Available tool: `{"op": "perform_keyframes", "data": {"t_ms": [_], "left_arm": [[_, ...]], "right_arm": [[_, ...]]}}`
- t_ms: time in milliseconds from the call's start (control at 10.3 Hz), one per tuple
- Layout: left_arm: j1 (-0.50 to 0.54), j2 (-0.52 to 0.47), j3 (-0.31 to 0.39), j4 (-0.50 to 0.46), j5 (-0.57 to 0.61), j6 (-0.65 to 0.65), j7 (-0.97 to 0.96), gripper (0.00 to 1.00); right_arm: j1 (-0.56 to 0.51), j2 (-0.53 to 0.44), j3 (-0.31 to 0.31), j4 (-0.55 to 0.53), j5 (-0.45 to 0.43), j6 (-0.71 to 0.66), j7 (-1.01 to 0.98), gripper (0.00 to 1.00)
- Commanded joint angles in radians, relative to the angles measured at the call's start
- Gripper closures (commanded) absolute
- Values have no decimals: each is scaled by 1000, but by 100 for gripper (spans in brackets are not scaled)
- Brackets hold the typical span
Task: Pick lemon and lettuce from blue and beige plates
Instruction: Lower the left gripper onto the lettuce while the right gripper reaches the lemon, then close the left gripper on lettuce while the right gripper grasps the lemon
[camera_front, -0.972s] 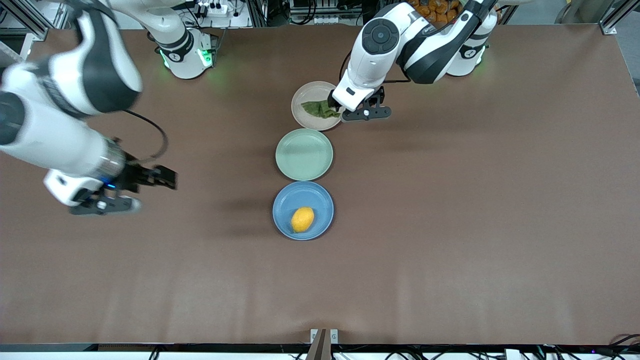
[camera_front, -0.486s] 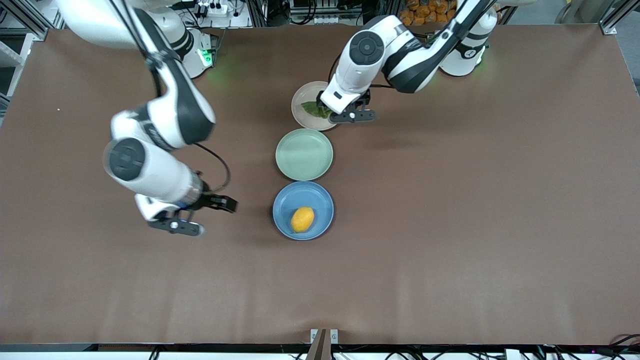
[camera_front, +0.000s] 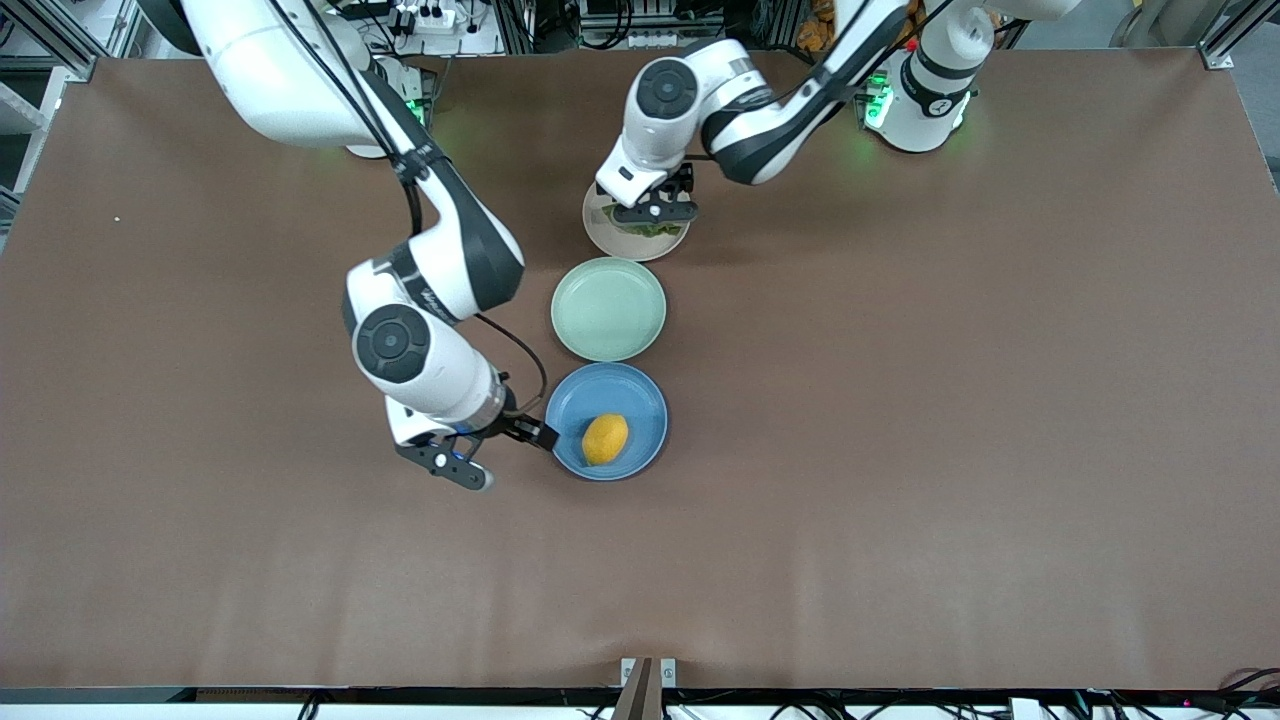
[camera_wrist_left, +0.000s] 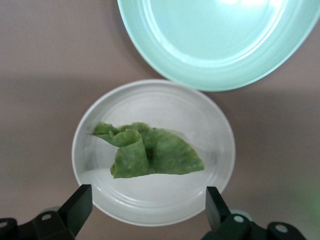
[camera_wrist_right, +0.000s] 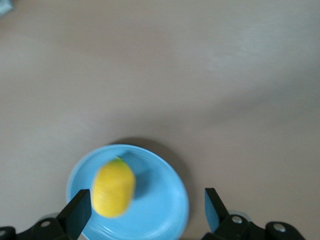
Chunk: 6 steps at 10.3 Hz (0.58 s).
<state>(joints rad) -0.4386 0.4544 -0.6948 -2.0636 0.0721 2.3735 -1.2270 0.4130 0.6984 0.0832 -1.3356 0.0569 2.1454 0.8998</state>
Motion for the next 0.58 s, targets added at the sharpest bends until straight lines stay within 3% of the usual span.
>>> {"op": "perform_keyframes", "data": {"t_ms": [0, 486], "left_arm": [[-28, 87, 11, 14, 144, 26, -149, 0], [-37, 131, 11, 14, 149, 55, -155, 4]], "right_arm": [[29, 65, -2, 45, 4, 39, 69, 0], [73, 148, 21, 44, 4, 171, 162, 0]]}}
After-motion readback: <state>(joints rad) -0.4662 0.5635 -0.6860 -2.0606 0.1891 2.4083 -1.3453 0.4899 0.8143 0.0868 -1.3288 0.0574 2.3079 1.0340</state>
